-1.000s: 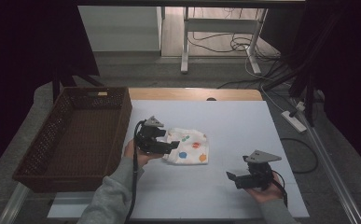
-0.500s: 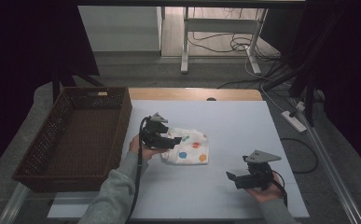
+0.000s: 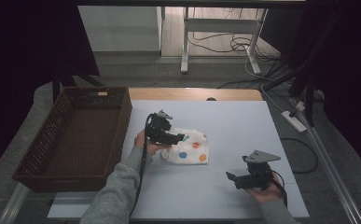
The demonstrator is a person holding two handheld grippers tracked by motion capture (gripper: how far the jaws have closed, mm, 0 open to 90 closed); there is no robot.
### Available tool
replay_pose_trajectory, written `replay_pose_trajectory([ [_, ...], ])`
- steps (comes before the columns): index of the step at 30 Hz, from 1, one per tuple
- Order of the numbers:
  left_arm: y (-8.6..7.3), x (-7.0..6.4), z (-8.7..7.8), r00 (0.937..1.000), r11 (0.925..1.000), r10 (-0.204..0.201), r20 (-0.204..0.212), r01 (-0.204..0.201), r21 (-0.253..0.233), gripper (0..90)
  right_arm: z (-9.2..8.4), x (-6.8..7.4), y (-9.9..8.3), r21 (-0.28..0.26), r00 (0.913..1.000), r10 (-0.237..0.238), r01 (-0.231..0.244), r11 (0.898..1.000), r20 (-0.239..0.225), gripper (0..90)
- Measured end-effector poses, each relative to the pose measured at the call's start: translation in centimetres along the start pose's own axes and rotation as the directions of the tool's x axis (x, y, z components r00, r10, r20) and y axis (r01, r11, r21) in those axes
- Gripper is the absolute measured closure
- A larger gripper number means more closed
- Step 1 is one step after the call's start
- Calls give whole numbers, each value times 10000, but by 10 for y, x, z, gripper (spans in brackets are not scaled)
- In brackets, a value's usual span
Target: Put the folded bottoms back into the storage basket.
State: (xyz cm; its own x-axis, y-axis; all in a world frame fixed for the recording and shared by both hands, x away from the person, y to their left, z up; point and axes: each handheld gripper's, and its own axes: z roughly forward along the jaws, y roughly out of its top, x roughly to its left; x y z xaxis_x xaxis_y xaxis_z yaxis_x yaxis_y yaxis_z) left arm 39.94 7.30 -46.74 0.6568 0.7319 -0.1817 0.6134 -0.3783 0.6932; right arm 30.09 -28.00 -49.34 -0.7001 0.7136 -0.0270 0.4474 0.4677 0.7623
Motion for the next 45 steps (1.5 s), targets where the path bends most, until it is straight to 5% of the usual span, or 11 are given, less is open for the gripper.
replay_pose_trajectory([
  [20,2,21,26,9993,9984,-156,-336,174,547,248,1,0,0,29,10000,36,-36,10000,-39,78],
  [45,1,34,50,9989,9907,-472,-67,476,1273,190,1,0,-1,101,10000,37,-37,9999,-35,79],
])
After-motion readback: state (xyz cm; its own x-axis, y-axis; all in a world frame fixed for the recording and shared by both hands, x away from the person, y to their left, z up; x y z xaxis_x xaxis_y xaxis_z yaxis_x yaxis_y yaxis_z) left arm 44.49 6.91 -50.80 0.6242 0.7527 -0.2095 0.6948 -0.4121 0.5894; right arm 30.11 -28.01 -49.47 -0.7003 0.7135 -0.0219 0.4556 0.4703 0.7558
